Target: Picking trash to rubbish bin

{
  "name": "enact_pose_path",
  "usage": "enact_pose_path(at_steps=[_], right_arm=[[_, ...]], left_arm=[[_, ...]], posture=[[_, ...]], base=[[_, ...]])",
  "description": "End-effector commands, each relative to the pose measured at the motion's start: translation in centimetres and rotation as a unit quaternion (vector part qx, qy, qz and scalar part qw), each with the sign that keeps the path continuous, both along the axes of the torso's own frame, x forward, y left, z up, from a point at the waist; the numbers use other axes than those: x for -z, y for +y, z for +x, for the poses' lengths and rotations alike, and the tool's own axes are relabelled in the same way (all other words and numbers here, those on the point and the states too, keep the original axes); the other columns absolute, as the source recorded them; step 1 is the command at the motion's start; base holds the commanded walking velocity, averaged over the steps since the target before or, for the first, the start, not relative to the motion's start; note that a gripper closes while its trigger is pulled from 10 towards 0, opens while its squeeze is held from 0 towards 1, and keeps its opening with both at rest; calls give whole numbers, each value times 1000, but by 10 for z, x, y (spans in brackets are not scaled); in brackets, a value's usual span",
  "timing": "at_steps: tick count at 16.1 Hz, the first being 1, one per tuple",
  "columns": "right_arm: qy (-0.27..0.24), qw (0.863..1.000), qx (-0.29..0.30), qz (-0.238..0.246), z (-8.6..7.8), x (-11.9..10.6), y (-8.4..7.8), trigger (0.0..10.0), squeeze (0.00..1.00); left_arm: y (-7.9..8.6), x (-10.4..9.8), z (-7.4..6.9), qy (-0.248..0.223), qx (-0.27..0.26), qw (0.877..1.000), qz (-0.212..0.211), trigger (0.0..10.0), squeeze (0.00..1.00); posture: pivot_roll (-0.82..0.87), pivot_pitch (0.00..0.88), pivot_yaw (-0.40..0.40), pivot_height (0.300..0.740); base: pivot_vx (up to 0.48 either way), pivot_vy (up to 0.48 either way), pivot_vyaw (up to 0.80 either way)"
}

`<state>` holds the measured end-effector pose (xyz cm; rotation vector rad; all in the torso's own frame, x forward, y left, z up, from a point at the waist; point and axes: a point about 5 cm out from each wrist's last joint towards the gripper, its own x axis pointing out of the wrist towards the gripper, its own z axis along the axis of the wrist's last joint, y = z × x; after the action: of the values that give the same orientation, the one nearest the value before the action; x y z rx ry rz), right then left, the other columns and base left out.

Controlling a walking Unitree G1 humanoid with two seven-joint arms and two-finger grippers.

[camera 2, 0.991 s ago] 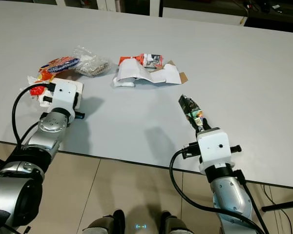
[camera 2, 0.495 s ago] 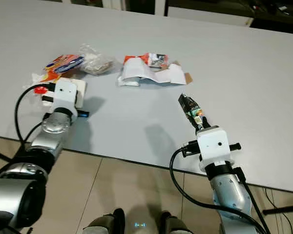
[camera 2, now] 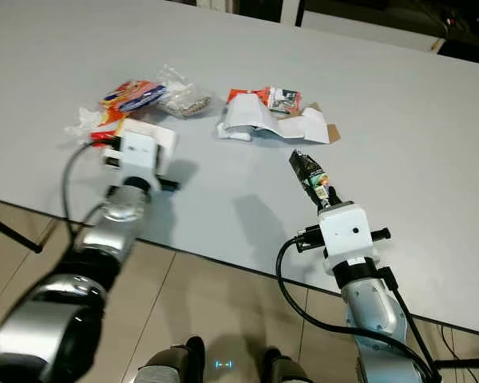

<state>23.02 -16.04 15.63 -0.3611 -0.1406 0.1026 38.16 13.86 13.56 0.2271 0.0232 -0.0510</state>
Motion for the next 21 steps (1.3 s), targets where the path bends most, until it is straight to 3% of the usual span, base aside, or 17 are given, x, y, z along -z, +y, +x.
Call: enact_pose_path(at_steps=[1,3,6,11,12,13,18,21], right_arm=[[-2,1000,3,-6,1,1,-2,10000,0],[-4,1000,3,-6,2,1,-2,10000,0],[-8,1000,4,-7,5,0,-3,10000,0],[-13,1000,4,-10,9,0,-4,10000,0],[-14,1000,4,-10,10,0,-4,10000,0],[-14,1000,4,-11,11,0,-4,10000,0],[-18,1000,5,-11,12,1,-4,10000,0],[-17,1000,6,-9,11,1,-4,10000,0]], left_arm=[[-13,35,-14,80,29,996,-5,0,0],[-27,28,-15,66,54,996,-15,0,0],[-44,1,-18,-13,94,995,-1,0,0],[-44,-33,-14,-98,91,991,26,0,0],[-42,-40,-12,-109,85,990,30,0,63],[-37,-45,-6,-112,80,990,24,10000,1000],[-2,-59,15,-105,5,990,90,10000,1000],[11,-62,23,-93,-24,989,116,10000,1000]], posture=[[93,191,-61,740],[95,187,-61,740],[100,179,-63,740],[108,162,-62,740],[108,162,-62,740],[111,158,-63,740],[113,156,-61,740],[108,164,-58,740]], base=[[0,0,0],[0,0,0],[0,0,0],[0,0,0],[0,0,0],[0,0,0],[0,0,0],[0,0,0]])
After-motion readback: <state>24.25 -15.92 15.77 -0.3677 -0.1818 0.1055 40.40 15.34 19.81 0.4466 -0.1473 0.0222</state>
